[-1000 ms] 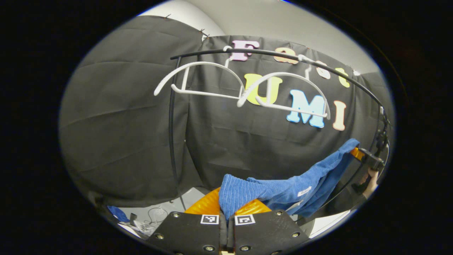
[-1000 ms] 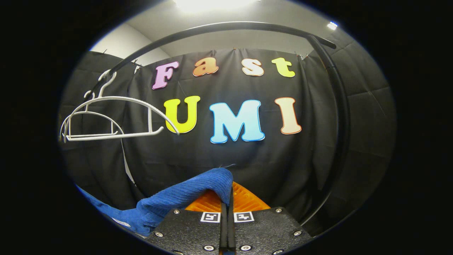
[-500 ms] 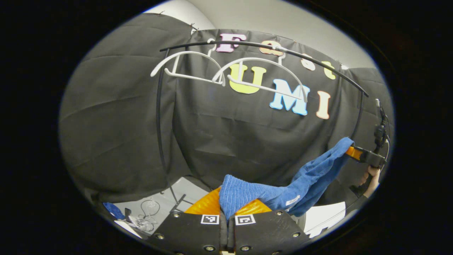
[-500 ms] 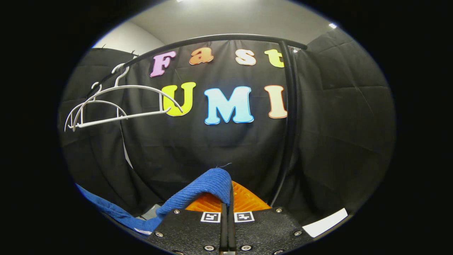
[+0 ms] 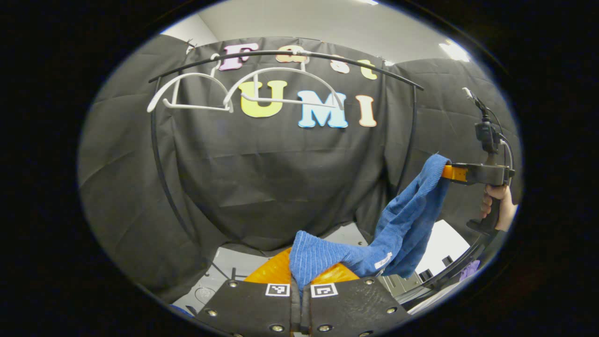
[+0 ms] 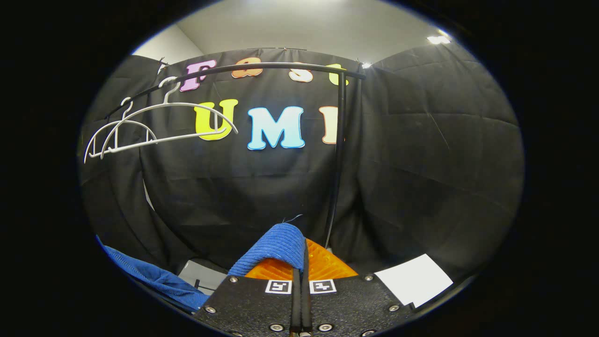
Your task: Grasp the clothes on the hanger with both hands and then place them into the laundry hamper below.
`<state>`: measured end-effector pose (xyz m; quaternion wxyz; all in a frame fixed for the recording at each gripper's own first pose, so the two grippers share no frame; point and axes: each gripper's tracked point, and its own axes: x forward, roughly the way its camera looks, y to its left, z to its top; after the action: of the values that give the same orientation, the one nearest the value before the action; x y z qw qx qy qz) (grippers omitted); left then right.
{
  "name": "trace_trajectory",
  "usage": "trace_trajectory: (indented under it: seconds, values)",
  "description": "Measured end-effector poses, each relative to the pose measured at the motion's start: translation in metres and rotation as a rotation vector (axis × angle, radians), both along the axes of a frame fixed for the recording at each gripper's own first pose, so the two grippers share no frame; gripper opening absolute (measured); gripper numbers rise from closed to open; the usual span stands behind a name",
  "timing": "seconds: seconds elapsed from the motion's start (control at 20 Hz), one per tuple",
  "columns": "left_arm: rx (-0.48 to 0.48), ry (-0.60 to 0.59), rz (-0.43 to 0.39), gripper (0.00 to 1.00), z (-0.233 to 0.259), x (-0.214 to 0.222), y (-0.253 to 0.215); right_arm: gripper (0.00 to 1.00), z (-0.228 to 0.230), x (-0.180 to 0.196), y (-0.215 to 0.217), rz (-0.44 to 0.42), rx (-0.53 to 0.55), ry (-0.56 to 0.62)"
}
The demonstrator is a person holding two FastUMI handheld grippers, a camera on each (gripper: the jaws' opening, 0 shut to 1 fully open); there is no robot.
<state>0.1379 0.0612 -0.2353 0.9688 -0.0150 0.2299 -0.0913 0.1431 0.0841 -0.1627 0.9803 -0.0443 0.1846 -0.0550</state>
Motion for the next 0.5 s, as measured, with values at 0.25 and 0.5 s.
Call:
trace_trajectory:
  seconds: [0.25, 0.5]
  values:
    - [-0.021, 0.014, -0.066, 0.02, -0.006, -0.003, -0.006, 0.0, -0.028, -0.028, 0.041, 0.045, 0.023, 0.082]
    - [-0.046, 0.062, -0.049, 0.03, -0.02, -0.005, -0.016, 0.0, -0.046, -0.034, 0.075, 0.139, 0.034, 0.133]
